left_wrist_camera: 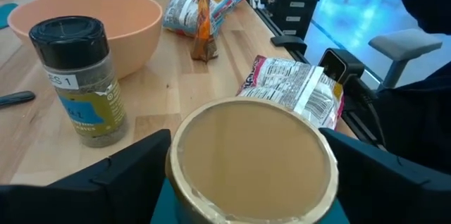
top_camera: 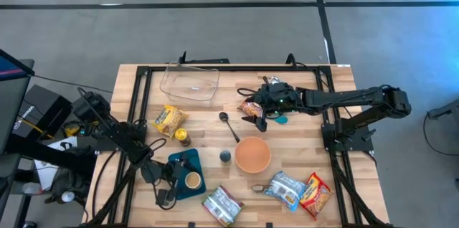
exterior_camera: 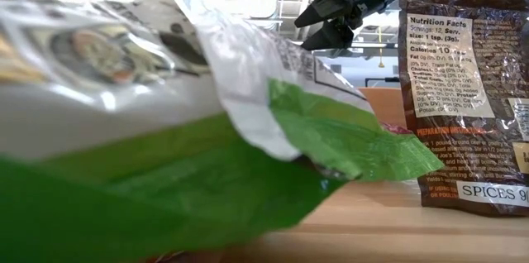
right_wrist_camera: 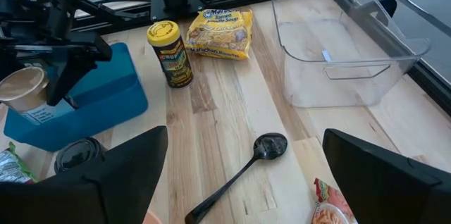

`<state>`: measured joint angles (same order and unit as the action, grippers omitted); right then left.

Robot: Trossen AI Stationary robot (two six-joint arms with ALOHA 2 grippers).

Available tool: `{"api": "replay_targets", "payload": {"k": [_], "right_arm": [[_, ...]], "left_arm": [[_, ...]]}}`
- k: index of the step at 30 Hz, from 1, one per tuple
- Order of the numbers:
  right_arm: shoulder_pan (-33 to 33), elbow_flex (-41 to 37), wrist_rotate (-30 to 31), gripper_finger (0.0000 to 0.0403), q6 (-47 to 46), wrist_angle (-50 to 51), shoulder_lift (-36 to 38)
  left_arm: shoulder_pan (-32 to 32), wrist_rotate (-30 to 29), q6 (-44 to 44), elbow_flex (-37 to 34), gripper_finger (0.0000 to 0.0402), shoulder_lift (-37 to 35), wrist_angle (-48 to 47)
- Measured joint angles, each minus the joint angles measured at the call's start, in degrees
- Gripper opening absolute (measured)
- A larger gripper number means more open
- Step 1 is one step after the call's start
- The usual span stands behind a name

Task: Pick & Place Food Item
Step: Put the gold seasoning bottle into the blue bin, then put the black seasoning bottle into the blue bin

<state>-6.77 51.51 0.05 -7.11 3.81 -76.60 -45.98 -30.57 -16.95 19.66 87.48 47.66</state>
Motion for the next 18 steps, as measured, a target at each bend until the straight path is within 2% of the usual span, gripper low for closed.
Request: {"api": "replay_targets", "payload": {"k": [6, 11, 18], "right_arm": [[-0.02, 0.0, 0.0, 0.0372, 0.0, 0.0, 0.0], [-0.02, 0.0, 0.0, 0.0372, 0.0, 0.0, 0.0], [-0.02, 0.0, 0.0, 0.0372, 0.0, 0.0, 0.0]], "left_arm": [[0.0, 0.01, 0.02, 0.0, 0.0362, -1.27, -0.04], [0.0, 0.01, 0.42, 0.0, 0.0365, -5.5, -0.4], [0.0, -0.01, 7.74, 0.0, 0.0354, -13.18, -3.0]]}}
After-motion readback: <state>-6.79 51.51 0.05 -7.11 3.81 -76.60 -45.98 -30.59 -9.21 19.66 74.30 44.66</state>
